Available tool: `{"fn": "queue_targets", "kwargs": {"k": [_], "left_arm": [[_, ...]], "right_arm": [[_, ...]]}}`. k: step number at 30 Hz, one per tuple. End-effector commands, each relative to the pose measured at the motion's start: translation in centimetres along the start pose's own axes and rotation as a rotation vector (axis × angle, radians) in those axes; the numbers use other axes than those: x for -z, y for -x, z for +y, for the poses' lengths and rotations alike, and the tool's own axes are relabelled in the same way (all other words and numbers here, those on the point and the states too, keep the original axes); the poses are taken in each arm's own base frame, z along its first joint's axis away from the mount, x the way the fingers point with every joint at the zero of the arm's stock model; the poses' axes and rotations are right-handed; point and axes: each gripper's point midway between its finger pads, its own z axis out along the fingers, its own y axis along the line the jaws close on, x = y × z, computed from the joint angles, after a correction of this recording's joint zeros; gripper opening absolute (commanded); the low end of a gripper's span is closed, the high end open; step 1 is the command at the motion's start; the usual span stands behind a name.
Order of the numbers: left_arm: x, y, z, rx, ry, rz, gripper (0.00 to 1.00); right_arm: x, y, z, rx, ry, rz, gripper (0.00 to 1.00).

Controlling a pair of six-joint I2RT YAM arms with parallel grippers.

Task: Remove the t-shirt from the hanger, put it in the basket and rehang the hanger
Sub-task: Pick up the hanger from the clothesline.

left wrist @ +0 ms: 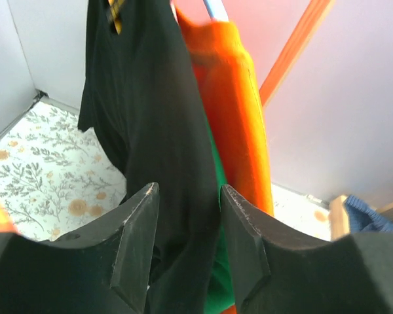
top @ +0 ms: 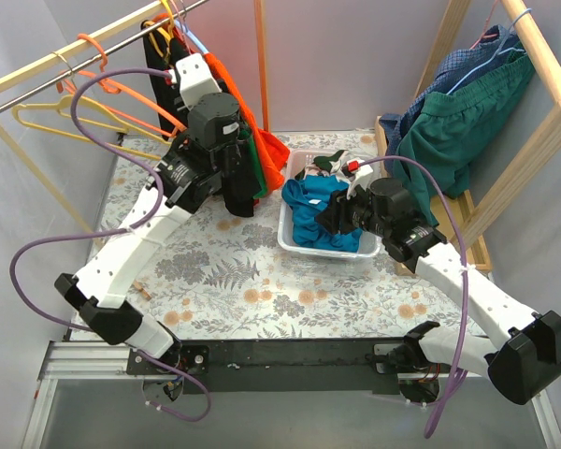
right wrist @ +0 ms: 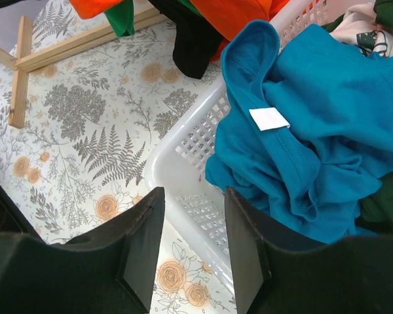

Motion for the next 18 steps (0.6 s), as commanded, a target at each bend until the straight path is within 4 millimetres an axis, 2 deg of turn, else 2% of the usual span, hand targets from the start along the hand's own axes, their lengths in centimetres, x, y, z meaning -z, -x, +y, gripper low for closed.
{"fn": "queue_targets", "kwargs": {"k": [1, 4, 9, 13, 18], "left_arm": [[1.4, 3.4, 1.8, 0.047, 0.017, -0.064, 0.43], [1.2, 3.1, 1.6, 0.037, 0.016, -0.065, 0.41], [0.4, 1.2, 1.1, -0.008, 0.027, -0.035, 0.41], [0.0, 0.5, 0.6, -0.012, 0.014, -0.022, 0.46], [0.5, 2.1, -0.5, 0.043, -0.043, -0.032, 0.57]], "right_arm": [[-0.2, 0.1, 0.2, -0.011, 0.011, -0.01, 0.49], [-0.3, 0.1, 0.1, -0.009, 0.007, -0.009, 0.49], [-0.1, 0.0, -0.2, -0.002, -0.011, -0.005, 0.49], [0.1, 0.0, -0.3, 0.004, -0.02, -0.009, 0.49], [0.2, 0.1, -0.4, 0.009, -0.026, -0.009, 0.49]]}}
